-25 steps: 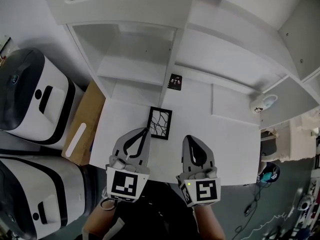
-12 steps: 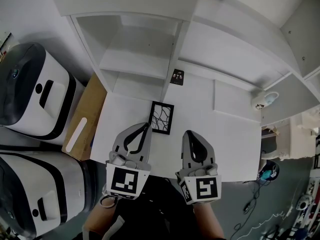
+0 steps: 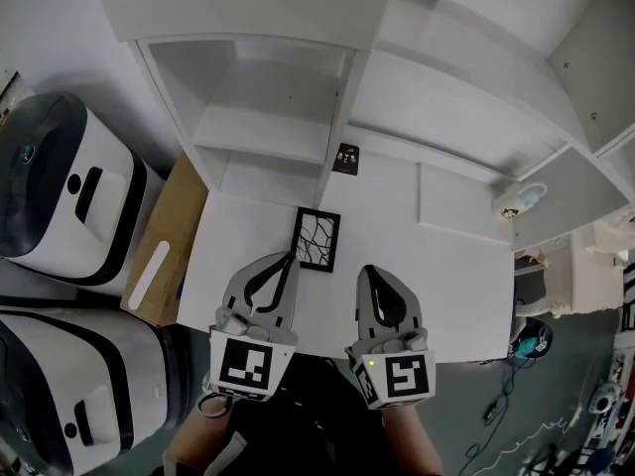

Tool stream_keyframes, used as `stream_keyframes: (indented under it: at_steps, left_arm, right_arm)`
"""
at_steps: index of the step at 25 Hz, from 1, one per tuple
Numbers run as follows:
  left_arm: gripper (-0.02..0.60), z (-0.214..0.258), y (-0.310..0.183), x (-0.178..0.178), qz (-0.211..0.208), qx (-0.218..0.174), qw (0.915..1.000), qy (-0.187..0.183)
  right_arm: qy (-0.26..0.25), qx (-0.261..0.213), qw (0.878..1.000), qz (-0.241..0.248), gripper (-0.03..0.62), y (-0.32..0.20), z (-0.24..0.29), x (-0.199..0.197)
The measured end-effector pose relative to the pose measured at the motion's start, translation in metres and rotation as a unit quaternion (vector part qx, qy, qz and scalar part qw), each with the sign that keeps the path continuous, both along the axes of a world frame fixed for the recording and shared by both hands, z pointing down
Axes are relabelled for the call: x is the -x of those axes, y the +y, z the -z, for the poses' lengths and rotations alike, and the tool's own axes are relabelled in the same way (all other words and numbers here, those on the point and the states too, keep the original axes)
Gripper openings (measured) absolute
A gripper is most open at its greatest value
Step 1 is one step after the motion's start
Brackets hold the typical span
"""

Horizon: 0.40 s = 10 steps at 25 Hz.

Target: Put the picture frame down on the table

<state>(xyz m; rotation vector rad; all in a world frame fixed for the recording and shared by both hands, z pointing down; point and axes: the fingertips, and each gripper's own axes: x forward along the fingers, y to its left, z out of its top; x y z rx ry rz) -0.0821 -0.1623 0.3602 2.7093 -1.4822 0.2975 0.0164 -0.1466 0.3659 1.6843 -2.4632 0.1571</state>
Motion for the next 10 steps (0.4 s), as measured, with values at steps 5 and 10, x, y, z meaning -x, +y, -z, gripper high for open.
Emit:
stream_keyframes:
  at_steps: [5,10]
  left_arm:
    - [0.002,-0.0020,-0.0014,-0.0008,-0.004,0.003,1.0000,0.001]
    - [0.002,-0.0042,-0.0019,-0.0002,-0.006,0.008,0.9999,0.005]
  right_arm:
    - [0.002,0.004,1.000,0.002,0.000,0.0007,-0.0022,0.0007]
    - [0.002,0.009,1.000,0.002,0.000,0.0013,-0.0052,0.0017]
